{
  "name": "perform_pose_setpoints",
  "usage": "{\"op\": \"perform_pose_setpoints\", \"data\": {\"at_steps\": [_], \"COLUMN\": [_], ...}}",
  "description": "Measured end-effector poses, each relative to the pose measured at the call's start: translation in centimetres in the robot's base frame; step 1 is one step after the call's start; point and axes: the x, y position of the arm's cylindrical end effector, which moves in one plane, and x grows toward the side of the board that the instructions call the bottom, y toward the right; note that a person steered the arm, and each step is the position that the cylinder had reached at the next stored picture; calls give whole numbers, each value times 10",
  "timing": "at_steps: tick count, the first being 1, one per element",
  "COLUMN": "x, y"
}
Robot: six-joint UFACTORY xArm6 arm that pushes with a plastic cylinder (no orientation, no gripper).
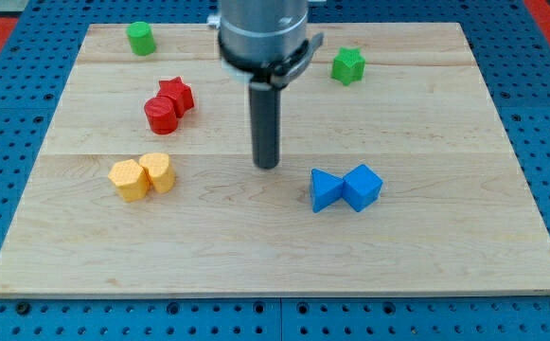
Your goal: Move blue cube towards top center
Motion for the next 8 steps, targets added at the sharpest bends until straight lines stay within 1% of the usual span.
{"op": "perform_pose_setpoints", "data": {"at_steps": [1, 2, 3, 4, 6, 7, 8], "x": [47, 104, 99, 70, 70, 63, 47], "y": [-21, 8, 71, 74, 65, 71, 82]}}
